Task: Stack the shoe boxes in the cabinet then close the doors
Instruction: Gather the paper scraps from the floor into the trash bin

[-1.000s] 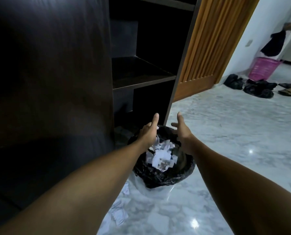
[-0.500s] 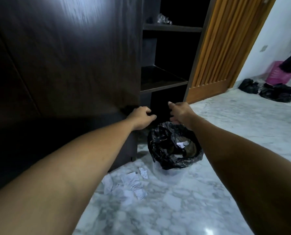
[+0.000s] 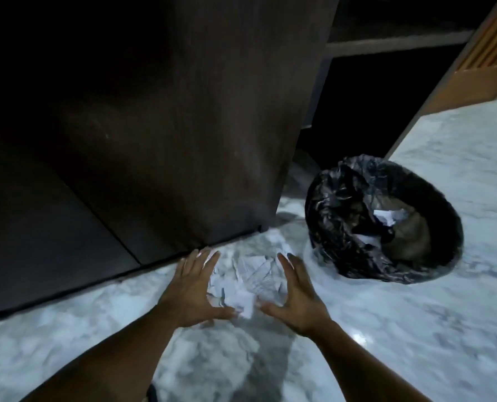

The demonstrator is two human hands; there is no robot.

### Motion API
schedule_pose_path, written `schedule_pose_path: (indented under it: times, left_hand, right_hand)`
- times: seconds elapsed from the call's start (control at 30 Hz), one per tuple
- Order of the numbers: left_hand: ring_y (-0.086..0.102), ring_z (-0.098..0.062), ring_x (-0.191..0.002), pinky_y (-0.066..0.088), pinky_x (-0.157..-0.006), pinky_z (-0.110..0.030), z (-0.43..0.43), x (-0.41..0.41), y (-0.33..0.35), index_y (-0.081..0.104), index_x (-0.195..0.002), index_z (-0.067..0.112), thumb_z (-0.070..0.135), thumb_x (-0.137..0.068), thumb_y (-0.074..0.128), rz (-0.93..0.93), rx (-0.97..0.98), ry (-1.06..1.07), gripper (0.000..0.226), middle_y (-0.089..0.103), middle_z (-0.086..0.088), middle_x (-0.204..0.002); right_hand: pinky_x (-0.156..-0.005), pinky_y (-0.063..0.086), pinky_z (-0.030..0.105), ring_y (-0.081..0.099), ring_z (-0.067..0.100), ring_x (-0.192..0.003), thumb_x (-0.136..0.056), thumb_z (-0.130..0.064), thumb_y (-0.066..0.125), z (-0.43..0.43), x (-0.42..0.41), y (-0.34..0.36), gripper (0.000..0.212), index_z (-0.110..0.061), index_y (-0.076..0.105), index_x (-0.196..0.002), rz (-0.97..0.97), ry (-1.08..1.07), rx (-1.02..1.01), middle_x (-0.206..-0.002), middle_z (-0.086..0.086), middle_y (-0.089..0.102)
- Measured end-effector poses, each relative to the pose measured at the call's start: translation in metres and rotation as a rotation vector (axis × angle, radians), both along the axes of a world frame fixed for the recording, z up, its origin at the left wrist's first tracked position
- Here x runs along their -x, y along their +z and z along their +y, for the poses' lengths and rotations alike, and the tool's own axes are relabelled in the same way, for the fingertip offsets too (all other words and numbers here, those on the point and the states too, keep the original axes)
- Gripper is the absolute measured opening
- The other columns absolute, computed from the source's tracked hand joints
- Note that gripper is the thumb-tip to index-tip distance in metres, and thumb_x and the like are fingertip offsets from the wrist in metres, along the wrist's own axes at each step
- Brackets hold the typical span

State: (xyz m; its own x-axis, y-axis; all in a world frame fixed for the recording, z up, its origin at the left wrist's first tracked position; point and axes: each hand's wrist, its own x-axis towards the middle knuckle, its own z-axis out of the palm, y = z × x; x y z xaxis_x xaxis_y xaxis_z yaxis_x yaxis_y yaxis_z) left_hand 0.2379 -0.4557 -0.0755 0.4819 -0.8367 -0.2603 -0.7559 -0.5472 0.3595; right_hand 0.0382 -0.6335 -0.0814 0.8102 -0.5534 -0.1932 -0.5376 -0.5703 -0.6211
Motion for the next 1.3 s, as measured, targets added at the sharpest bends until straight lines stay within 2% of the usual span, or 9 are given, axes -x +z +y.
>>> schedule_pose_path:
  times: [0.1,0.2,0.4,0.6,0.73,0.87,1.07,1.17,1.3]
  left_hand:
    - [-0.034,-0.016,-0.145,-0.016,-0.121,-0.044,-0.008,-0.006,-0.034,-0.021,-0.152,0.04,0.103,-0.045,0.048,-0.084,-0.012,-0.152,0.142,-0.03,0.01,-0.16]
    - [-0.028,-0.027,-0.149,-0.012,-0.12,-0.054,-0.015,-0.006,-0.062,-0.021,-0.152,0.042,0.101,-0.054,0.045,-0.128,-0.002,-0.271,0.132,-0.025,0.006,-0.163]
    - [0.0,-0.038,-0.153,0.007,-0.119,-0.064,-0.01,0.005,-0.093,0.034,-0.152,0.032,0.071,-0.093,0.035,-0.289,0.132,-0.312,0.071,0.014,-0.005,-0.166]
    - [0.024,-0.02,-0.15,0.018,-0.121,-0.05,0.01,0.031,-0.096,0.059,-0.122,0.021,0.033,-0.092,0.05,-0.113,0.323,-0.089,0.034,0.044,-0.003,-0.151]
    - [0.026,-0.017,-0.149,0.018,-0.122,-0.045,0.011,0.032,-0.097,0.056,-0.125,0.017,0.013,-0.083,0.05,-0.055,0.385,-0.048,0.042,0.047,-0.002,-0.148]
    - [0.027,-0.022,-0.149,0.016,-0.123,-0.047,0.011,0.031,-0.097,0.056,-0.134,0.02,-0.008,-0.07,0.054,-0.063,0.387,-0.059,0.07,0.045,-0.004,-0.15]
    - [0.03,-0.022,-0.147,0.02,-0.122,-0.046,0.011,0.032,-0.09,0.064,-0.11,0.015,0.023,-0.084,0.045,-0.049,0.38,-0.055,0.034,0.051,-0.006,-0.146]
    - [0.032,-0.022,-0.146,0.023,-0.121,-0.047,0.01,0.033,-0.092,0.064,-0.101,0.014,0.046,-0.098,0.041,-0.087,0.375,-0.065,0.039,0.05,-0.005,-0.146]
    - [0.043,-0.02,-0.138,0.036,-0.113,-0.044,0.006,0.035,-0.094,0.066,-0.106,0.008,0.027,-0.103,0.045,-0.088,0.441,0.033,0.028,0.057,-0.005,-0.138]
  right_hand:
    - [-0.125,0.007,0.04,-0.024,0.013,-0.151,-0.053,-0.093,0.062,-0.03,-0.004,-0.024,0.135,-0.042,-0.007,-0.157,0.051,0.156,0.072,-0.165,-0.015,-0.019]
    - [-0.124,0.004,0.045,-0.027,0.021,-0.151,-0.055,-0.093,0.064,-0.044,-0.015,-0.05,0.135,-0.041,-0.008,-0.157,0.088,0.326,0.164,-0.166,-0.007,-0.022]
    - [-0.123,0.012,0.056,0.005,0.033,-0.155,-0.077,-0.09,0.045,-0.027,-0.037,-0.077,0.097,-0.031,0.036,-0.154,-0.024,0.469,0.438,-0.166,0.004,0.022]
    - [-0.106,0.039,0.047,0.046,0.031,-0.127,-0.087,-0.067,0.059,-0.01,-0.027,-0.082,0.063,-0.021,0.063,-0.128,-0.134,0.308,0.414,-0.131,0.005,0.054]
    - [-0.092,0.043,0.04,0.049,0.028,-0.112,-0.088,-0.059,0.062,-0.008,-0.026,-0.082,0.044,-0.019,0.067,-0.106,-0.143,0.26,0.46,-0.133,0.005,0.051]
    - [-0.092,0.042,0.039,0.049,0.025,-0.113,-0.091,-0.045,0.063,-0.009,-0.028,-0.088,0.033,-0.015,0.066,-0.105,-0.189,0.245,0.48,-0.13,0.001,0.06]
    - [-0.082,0.042,0.039,0.049,0.023,-0.098,-0.098,-0.034,0.054,-0.009,-0.027,-0.089,0.017,-0.021,0.059,-0.108,-0.159,0.257,0.465,-0.108,-0.006,0.061]
    - [-0.083,0.043,0.04,0.049,0.022,-0.101,-0.098,-0.029,0.049,-0.01,-0.027,-0.089,0.035,-0.025,0.057,-0.131,-0.09,0.269,0.444,-0.117,-0.005,0.061]
    - [-0.085,0.039,0.039,0.049,0.025,-0.102,-0.096,-0.029,0.046,-0.01,-0.027,-0.09,0.033,-0.024,0.063,-0.124,-0.038,0.266,0.439,-0.115,-0.002,0.058]
